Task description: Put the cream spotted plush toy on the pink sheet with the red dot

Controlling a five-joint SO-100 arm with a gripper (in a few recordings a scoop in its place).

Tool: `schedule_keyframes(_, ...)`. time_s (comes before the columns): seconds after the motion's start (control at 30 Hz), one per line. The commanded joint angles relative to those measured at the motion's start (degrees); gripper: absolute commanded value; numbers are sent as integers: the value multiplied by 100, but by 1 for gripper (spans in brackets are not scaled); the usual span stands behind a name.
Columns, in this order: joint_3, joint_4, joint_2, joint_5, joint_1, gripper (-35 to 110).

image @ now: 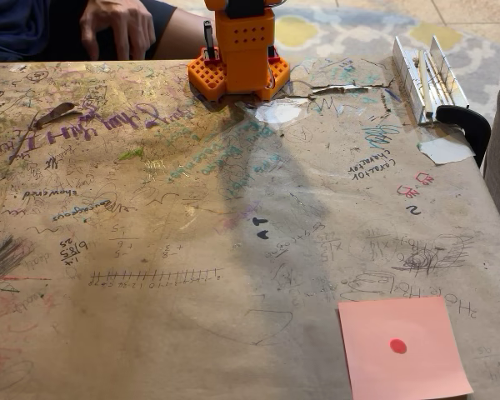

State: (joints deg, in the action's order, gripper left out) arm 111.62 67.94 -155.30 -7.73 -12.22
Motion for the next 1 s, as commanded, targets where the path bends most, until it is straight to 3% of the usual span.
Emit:
schedule_keyframes(0.0, -2101, 1354, 5590, -562, 97, 25)
schedule_keyframes(0.1, -229, 659, 4263, -1837, 141, 47)
schedule_keyframes(0.2, 1406, 352, 1819, -2443, 114, 43)
schedule_keyframes(0.27, 1688, 606, 1081, -2566, 185, 41)
schedule_keyframes(0.67, 2786, 1239, -747, -2479, 281, 39)
schedule_keyframes(0.97, 3023, 844, -299, -2294, 738, 23)
